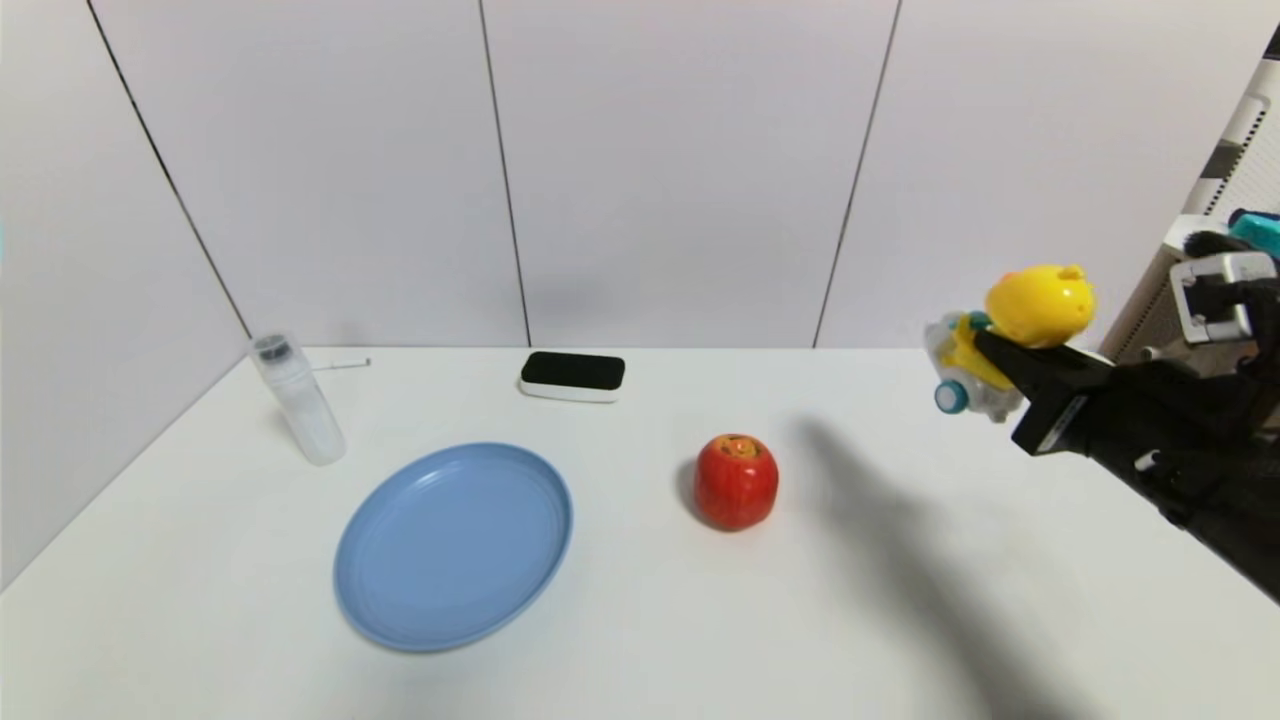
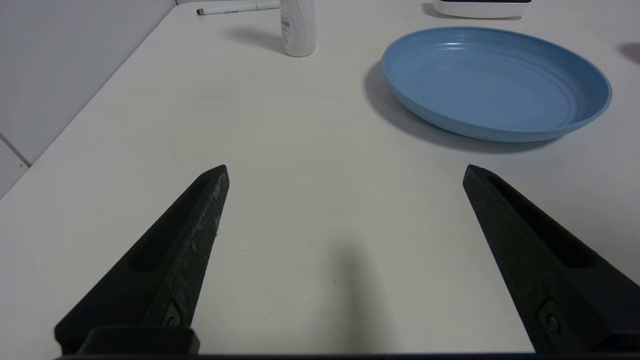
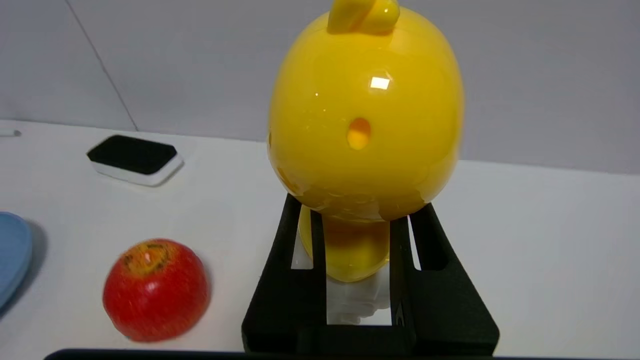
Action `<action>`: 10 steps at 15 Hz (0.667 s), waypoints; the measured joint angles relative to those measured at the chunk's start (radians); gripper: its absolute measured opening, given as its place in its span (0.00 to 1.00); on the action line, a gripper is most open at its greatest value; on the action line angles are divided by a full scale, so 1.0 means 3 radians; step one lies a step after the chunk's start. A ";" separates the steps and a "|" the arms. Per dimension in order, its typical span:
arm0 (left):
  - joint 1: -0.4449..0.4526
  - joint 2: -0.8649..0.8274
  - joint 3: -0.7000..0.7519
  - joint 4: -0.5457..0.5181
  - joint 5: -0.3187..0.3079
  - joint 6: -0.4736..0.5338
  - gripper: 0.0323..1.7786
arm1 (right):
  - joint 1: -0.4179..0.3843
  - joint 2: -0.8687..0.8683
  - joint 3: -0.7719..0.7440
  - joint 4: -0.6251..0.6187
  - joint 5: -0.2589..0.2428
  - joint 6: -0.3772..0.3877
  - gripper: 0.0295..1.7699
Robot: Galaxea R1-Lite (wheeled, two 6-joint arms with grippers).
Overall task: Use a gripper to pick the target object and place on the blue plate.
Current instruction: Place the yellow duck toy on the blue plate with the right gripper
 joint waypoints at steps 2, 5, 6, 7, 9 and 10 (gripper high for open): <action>0.0000 0.0000 0.0000 0.0000 0.0001 0.0001 0.95 | 0.0039 0.0091 -0.0418 0.0308 0.0075 0.0005 0.19; 0.0000 0.0000 0.0000 -0.0001 0.0001 0.0000 0.95 | 0.0191 0.0241 -0.1006 0.0861 0.0187 0.0013 0.19; 0.0000 0.0000 0.0000 0.0000 0.0001 0.0001 0.95 | 0.0310 0.0309 -0.1152 0.0986 0.0205 0.0013 0.19; 0.0000 0.0000 0.0000 0.0000 0.0000 0.0000 0.95 | 0.0422 0.0369 -0.1256 0.1017 0.0228 0.0013 0.19; 0.0000 0.0000 0.0000 0.0000 0.0001 0.0000 0.95 | 0.0623 0.0494 -0.1397 0.1015 0.0313 0.0010 0.19; 0.0000 0.0000 0.0000 -0.0001 0.0001 0.0000 0.95 | 0.0701 0.0553 -0.1462 0.1020 0.0336 0.0010 0.19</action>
